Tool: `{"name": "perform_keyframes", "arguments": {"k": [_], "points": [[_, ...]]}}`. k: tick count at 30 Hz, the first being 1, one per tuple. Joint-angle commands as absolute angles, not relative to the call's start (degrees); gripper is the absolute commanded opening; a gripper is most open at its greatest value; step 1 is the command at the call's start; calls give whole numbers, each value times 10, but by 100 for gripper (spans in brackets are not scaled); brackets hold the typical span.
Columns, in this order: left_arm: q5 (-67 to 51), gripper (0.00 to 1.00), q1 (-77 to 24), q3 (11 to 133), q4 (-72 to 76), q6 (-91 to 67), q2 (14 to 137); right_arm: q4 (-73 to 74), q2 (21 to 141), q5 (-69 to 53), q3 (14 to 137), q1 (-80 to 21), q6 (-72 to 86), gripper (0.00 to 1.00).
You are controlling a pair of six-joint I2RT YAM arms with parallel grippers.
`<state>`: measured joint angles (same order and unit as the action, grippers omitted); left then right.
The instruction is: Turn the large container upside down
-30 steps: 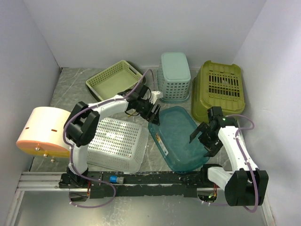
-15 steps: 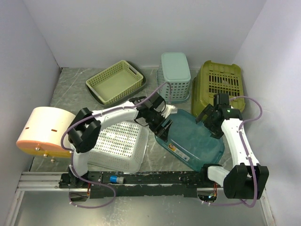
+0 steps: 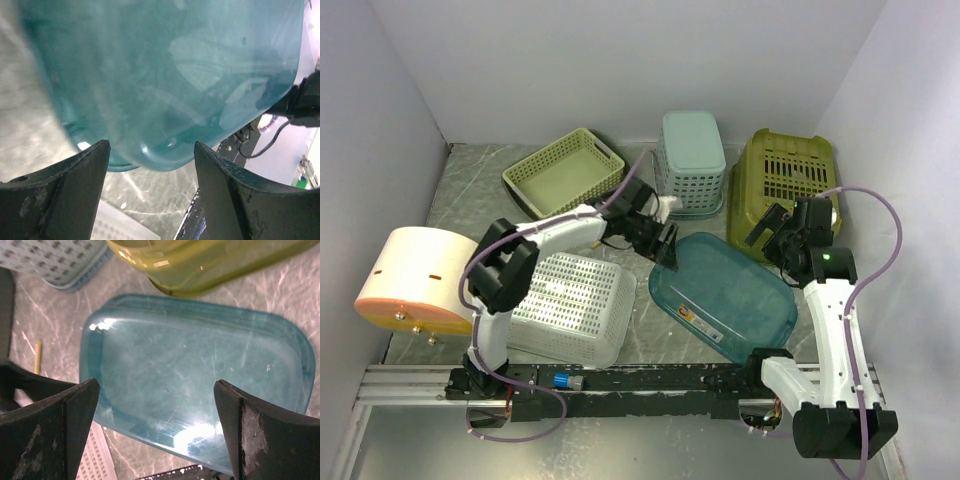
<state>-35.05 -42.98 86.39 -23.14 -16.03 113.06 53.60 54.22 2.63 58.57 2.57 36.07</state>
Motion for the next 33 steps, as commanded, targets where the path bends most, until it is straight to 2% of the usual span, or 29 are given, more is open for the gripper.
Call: {"name": "perform_keyframes", "arguments": {"k": [1,5,8,13,19,24,29,33], "points": [[-410,79,-501,862,-179,-183,1154,533,541,54,633,29,327,100],[-446,78,-528,866,-175,-181,1141,526,547,51,653,28,320,100],[-409,79,-514,873,-231,-136,1095,523,547,46,662,28,314,100],[-335,80,-399,930,-369,-66,1055,502,538,39,663,28,309,100],[-182,82,-292,1053,-450,-30,1113,471,528,12,651,28,314,100],[-150,81,-224,1089,-429,-37,1159,430,519,-56,621,28,322,100],[-130,83,-221,1031,-333,13,1138,407,523,-86,596,28,324,100],[-115,86,-220,1039,-350,86,1169,402,533,-92,599,28,317,100]]}}
